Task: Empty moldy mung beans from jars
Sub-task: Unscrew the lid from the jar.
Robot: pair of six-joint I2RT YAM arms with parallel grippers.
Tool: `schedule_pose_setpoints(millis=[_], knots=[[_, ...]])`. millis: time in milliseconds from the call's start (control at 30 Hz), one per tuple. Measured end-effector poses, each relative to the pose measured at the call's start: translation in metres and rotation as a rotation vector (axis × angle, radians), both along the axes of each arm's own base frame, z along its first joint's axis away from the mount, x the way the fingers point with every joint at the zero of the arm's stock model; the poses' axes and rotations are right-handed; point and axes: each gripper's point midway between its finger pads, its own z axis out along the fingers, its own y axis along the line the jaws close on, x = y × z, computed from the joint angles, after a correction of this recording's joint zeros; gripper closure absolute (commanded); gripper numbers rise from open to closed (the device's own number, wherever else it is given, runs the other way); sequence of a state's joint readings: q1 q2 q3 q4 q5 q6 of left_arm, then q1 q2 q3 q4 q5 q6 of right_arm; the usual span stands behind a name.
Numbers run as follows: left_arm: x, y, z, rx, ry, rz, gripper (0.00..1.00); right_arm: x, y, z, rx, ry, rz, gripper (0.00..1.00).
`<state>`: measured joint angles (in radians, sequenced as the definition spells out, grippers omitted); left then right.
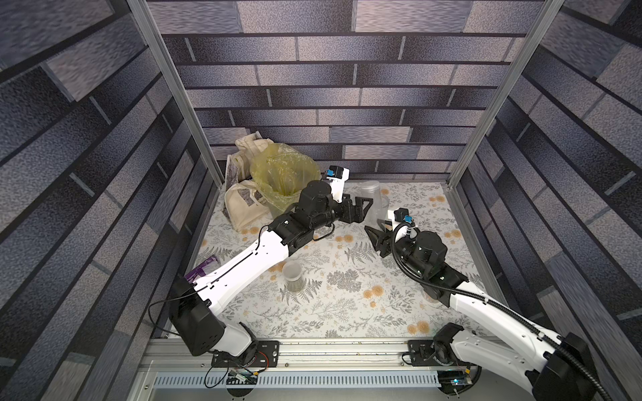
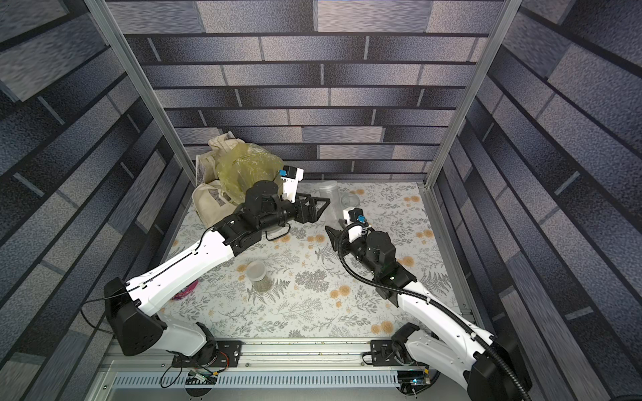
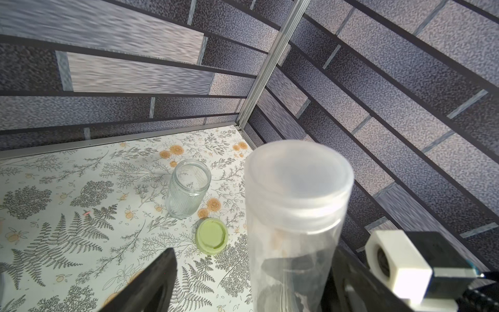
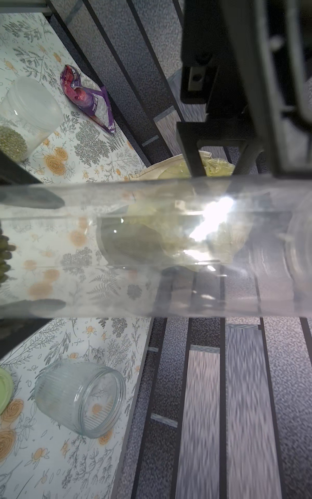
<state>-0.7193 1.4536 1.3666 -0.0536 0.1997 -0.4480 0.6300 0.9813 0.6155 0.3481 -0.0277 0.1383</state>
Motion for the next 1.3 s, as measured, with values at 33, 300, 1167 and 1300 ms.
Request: schedule_pose_setpoints(millis=[33,300,1167,1300], knots=[[0.001,0.003,-0.003,-0.009,0.005,-0.003,0.01,0.0,0.0,0.0,0.002,0.004,-0.001,0.62],[-0.007,0.028,0.023,-0.113,-0.074,-0.012,0.0,-0.008,0.01,-0.001,0.009,0.017,0.071,0.59],[-0.046,0.035,0.047,-0.162,-0.253,-0.195,0.26,-0.069,0.06,0.013,0.119,0.042,0.568,0.6],[-0.045,0.033,0.046,-0.168,-0.238,-0.205,0.3,-0.069,0.06,0.012,0.118,0.043,0.568,0.59]])
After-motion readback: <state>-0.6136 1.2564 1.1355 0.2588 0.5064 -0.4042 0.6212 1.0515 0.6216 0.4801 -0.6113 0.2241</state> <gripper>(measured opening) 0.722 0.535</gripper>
